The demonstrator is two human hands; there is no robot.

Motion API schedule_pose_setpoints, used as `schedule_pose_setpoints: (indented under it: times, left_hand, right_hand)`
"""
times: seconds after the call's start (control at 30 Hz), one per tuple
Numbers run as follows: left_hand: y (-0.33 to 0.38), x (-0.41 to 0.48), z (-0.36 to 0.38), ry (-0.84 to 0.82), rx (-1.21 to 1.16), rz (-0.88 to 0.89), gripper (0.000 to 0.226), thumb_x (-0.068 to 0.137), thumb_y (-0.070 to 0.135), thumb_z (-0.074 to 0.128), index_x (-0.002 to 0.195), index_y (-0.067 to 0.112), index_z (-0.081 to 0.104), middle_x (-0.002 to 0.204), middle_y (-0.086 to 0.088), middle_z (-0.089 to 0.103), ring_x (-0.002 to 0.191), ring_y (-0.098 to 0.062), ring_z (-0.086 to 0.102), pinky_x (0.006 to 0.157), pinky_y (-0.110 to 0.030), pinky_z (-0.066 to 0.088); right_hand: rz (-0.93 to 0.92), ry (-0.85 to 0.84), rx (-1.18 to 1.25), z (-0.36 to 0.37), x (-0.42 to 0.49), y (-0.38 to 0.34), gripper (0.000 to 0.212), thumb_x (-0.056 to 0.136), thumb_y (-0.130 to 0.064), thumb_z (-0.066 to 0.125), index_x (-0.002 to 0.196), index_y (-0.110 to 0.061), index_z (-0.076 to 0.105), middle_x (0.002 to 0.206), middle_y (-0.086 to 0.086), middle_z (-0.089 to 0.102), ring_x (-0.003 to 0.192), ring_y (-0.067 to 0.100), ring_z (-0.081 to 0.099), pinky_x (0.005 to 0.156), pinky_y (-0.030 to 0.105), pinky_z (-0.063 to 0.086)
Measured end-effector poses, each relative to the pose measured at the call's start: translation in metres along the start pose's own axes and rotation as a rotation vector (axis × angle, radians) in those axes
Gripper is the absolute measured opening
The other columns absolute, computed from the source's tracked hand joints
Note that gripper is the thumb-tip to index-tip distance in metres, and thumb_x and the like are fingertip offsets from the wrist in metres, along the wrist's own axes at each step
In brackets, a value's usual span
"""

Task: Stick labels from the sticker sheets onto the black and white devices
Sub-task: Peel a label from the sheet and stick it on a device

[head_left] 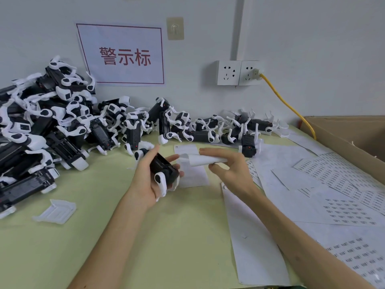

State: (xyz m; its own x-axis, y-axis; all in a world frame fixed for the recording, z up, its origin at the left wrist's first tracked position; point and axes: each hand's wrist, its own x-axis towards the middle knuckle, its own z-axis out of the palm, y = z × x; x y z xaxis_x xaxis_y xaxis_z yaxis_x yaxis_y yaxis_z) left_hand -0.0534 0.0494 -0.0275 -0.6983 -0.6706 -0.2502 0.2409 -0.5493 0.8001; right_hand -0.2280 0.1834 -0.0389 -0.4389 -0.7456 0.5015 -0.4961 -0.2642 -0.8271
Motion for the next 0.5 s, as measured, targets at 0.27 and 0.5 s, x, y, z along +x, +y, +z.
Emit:
schedule_pose_setpoints:
  times: [0.27,0.5]
  left_hand:
    - [-0.006,-0.01,0.013,-0.188,-0.022,0.022,0.036,0.077,0.042,0.073,0.106,0.022,0.075,0.106,0.006,0.069,0.076,-0.015,0.065,0.048,-0.017,0.041]
    - [-0.01,-0.012,0.014,-0.204,0.077,0.156,0.044,0.083,0.036,0.065,0.122,0.018,0.075,0.111,0.008,0.068,0.077,-0.014,0.063,0.054,-0.022,0.052]
  right_hand:
    - [-0.025,-0.027,0.038,0.002,-0.002,0.001,0.055,0.074,0.014,0.054,0.104,-0.024,0.08,0.123,-0.006,0.074,0.123,0.007,0.063,0.103,0.03,0.05]
    - [-0.086,-0.08,-0.141,-0.002,-0.003,-0.002,0.057,0.067,-0.001,0.049,0.105,-0.03,0.08,0.134,-0.015,0.066,0.131,-0.002,0.054,0.105,0.016,0.041]
